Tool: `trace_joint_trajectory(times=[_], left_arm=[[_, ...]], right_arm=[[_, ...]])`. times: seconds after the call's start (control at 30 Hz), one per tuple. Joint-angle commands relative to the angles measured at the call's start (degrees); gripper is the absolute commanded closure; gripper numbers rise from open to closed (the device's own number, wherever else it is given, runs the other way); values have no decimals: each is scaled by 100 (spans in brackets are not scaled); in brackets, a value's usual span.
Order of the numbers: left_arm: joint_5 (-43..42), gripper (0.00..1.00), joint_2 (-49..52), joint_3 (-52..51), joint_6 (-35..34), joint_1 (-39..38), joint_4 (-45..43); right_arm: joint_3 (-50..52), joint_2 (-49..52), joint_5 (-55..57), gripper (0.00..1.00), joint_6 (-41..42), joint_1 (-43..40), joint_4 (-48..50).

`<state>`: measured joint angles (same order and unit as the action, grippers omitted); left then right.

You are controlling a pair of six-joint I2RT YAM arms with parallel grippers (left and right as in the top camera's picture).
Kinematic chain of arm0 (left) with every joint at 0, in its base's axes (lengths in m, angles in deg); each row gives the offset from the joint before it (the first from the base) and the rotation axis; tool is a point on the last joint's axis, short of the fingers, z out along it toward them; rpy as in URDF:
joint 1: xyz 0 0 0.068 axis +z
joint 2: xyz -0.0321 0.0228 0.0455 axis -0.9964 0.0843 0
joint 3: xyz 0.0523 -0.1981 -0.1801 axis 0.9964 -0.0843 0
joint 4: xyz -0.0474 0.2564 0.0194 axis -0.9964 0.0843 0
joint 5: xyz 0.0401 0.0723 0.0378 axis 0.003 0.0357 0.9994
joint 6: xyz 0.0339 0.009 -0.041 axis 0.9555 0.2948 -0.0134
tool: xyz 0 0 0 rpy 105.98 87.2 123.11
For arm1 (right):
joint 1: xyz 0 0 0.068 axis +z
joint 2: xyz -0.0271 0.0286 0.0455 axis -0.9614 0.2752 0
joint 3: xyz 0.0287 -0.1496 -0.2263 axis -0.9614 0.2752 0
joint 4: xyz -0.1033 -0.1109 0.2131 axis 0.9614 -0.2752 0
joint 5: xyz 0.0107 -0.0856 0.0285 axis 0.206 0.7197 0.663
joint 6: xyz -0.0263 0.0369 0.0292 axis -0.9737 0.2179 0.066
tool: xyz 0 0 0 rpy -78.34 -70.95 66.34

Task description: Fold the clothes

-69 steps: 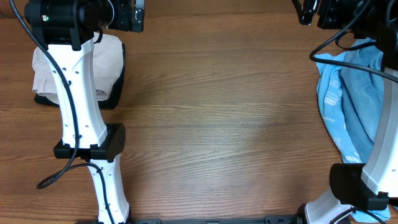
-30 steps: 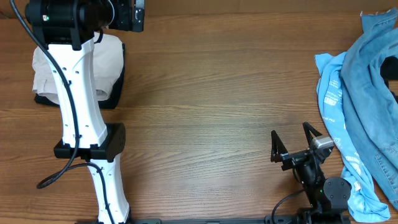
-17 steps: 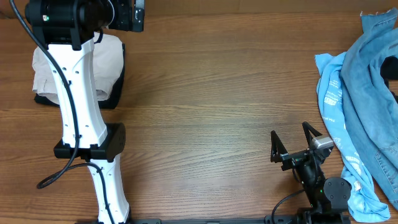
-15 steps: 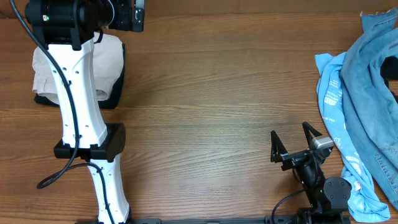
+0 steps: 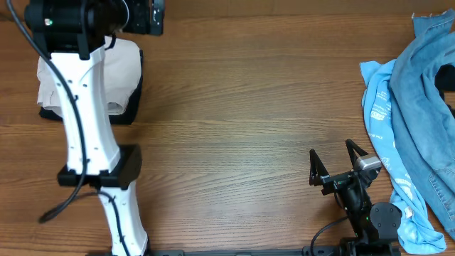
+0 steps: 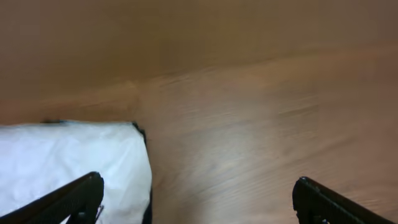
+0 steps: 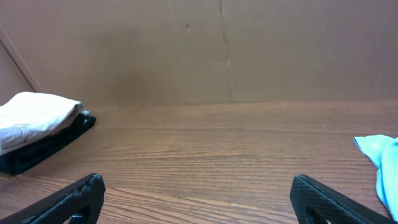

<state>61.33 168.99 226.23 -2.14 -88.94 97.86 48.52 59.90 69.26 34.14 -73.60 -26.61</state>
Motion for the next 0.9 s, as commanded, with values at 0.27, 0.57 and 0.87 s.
trace_joint_trajectory(times=[0.27,0.57,0.87], left_arm=[[-46,0,-4616,-7305,763,85,-3799],[-789,0,-8255,-12316,743,911,-5934],[-798,0,-11127,-15322,713,911,-7757]], right_arm=[[61,-72,-26,0,22,24,42],[61,-72,-26,0,22,26,42],[61,-72,-26,0,22,24,42]])
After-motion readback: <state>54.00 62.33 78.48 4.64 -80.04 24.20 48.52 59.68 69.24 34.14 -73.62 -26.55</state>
